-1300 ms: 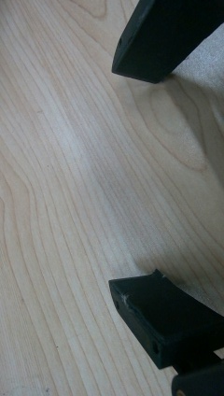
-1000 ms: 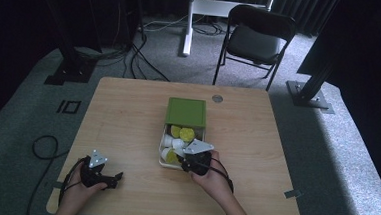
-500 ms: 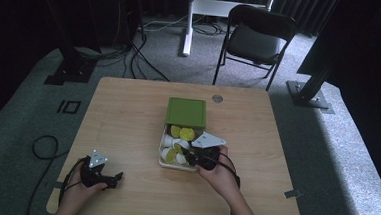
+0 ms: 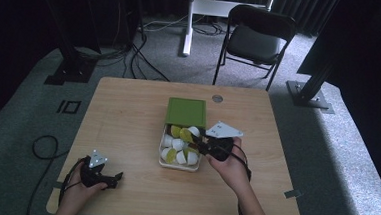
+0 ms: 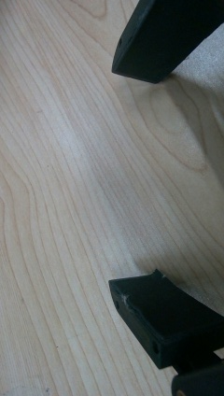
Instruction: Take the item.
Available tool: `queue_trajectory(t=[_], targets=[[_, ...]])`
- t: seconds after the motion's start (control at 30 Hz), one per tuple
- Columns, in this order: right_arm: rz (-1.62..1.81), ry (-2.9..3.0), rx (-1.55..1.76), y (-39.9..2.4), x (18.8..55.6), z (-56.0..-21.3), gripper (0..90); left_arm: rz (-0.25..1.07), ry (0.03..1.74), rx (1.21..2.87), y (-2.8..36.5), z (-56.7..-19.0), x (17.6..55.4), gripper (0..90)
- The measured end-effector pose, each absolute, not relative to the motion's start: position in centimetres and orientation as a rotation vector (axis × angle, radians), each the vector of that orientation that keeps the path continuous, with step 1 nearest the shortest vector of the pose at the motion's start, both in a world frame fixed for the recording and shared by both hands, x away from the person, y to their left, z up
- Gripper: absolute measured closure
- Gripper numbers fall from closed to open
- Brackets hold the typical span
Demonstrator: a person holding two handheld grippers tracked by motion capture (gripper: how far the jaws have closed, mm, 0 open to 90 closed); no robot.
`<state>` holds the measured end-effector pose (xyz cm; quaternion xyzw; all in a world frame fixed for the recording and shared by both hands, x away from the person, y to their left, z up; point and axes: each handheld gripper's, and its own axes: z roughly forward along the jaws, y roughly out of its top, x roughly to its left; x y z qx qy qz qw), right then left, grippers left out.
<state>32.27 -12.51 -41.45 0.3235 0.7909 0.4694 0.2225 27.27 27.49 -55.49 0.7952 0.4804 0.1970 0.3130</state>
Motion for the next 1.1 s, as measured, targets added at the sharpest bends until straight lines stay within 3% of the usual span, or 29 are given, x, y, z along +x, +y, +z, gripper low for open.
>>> queue_trajectory(t=[0.47, 1.1], targets=[[1.258, 2.018, 1.0, -17.0, 34.0, -40.1, 64.4, 0.522, 1.266, 2.098, 27.5, -55.5, 27.3, 2.1], [1.128, 1.96, 1.224, -20.9, 37.7, -45.8, 64.5, 0.522, 1.266, 2.098, 27.5, -55.5, 27.3, 2.1]])
